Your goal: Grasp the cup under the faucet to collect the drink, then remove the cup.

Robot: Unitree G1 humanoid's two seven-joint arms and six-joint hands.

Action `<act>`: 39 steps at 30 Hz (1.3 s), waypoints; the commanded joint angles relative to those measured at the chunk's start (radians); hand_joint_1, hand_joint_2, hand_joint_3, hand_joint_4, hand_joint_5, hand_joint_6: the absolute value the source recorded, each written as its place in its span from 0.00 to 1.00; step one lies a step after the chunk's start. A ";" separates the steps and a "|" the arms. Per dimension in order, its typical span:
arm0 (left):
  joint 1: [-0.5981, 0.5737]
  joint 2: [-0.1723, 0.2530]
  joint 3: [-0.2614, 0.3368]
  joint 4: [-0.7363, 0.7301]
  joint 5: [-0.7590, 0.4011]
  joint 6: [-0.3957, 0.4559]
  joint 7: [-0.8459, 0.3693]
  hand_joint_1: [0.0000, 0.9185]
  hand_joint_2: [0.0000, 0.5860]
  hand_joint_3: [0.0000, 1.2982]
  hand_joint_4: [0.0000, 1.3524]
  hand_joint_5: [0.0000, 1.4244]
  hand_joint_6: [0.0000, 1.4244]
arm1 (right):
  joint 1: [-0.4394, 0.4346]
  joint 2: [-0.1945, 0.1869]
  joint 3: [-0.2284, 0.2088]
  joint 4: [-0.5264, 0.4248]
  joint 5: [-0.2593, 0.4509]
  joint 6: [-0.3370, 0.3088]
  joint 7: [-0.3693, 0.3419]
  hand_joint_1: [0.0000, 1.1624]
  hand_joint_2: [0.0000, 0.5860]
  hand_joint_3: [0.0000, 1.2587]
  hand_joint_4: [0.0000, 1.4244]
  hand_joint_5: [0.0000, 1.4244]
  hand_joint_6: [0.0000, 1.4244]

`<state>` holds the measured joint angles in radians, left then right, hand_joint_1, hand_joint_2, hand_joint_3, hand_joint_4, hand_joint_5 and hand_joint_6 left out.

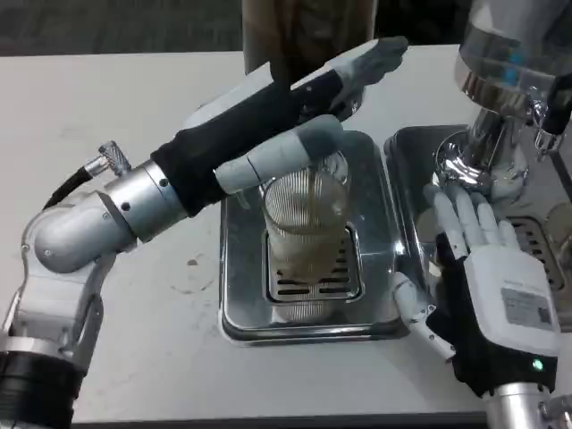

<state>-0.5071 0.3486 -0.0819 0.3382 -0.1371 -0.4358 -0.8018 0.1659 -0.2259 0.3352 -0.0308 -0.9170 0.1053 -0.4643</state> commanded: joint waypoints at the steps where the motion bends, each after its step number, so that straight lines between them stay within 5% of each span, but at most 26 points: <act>1: 0.032 0.024 -0.058 -0.018 0.072 -0.014 -0.008 0.00 0.08 0.00 0.00 0.00 0.00 | -0.006 0.000 -0.005 0.006 0.001 -0.002 -0.011 0.08 0.83 0.03 0.00 0.00 0.01; 10: 0.032 0.043 -0.070 -0.012 0.081 -0.020 0.022 0.00 0.08 0.00 0.00 0.00 0.00 | -0.014 0.001 -0.029 0.012 0.109 -0.065 0.017 0.14 0.77 0.01 0.00 0.00 0.01; 16: 0.032 0.042 -0.080 -0.013 0.081 -0.018 0.031 0.00 0.08 0.00 0.00 0.00 0.00 | -0.051 -0.009 -0.061 0.029 0.288 -0.171 0.126 0.21 0.67 0.00 0.00 0.00 0.03; 19: 0.028 0.041 -0.082 -0.017 0.077 -0.015 0.036 0.00 0.08 0.00 0.00 0.00 0.00 | -0.070 -0.008 -0.077 0.050 0.345 -0.198 0.169 0.29 0.55 0.00 0.00 0.00 0.04; 23: 0.026 0.043 -0.083 -0.018 0.075 -0.012 0.041 0.00 0.08 0.00 0.00 0.00 0.00 | -0.110 0.004 -0.099 0.090 0.428 -0.217 0.226 0.32 0.52 0.00 0.00 0.00 0.03; 33: 0.028 0.046 -0.084 -0.018 0.076 -0.008 0.054 0.00 0.08 0.00 0.00 0.00 0.00 | -0.195 -0.001 -0.098 0.164 0.512 -0.248 0.367 0.43 0.42 0.00 0.00 0.00 0.00; 39: 0.025 0.044 -0.082 -0.006 0.070 -0.008 0.052 0.00 0.08 0.00 0.00 0.00 0.00 | -0.220 0.022 -0.107 0.207 0.552 -0.275 0.384 0.44 0.43 0.00 0.00 0.00 0.00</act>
<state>-0.5023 0.3849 -0.1357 0.3173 -0.0967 -0.4622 -0.7226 -0.0348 -0.2117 0.2382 0.1565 -0.3833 -0.1378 -0.0849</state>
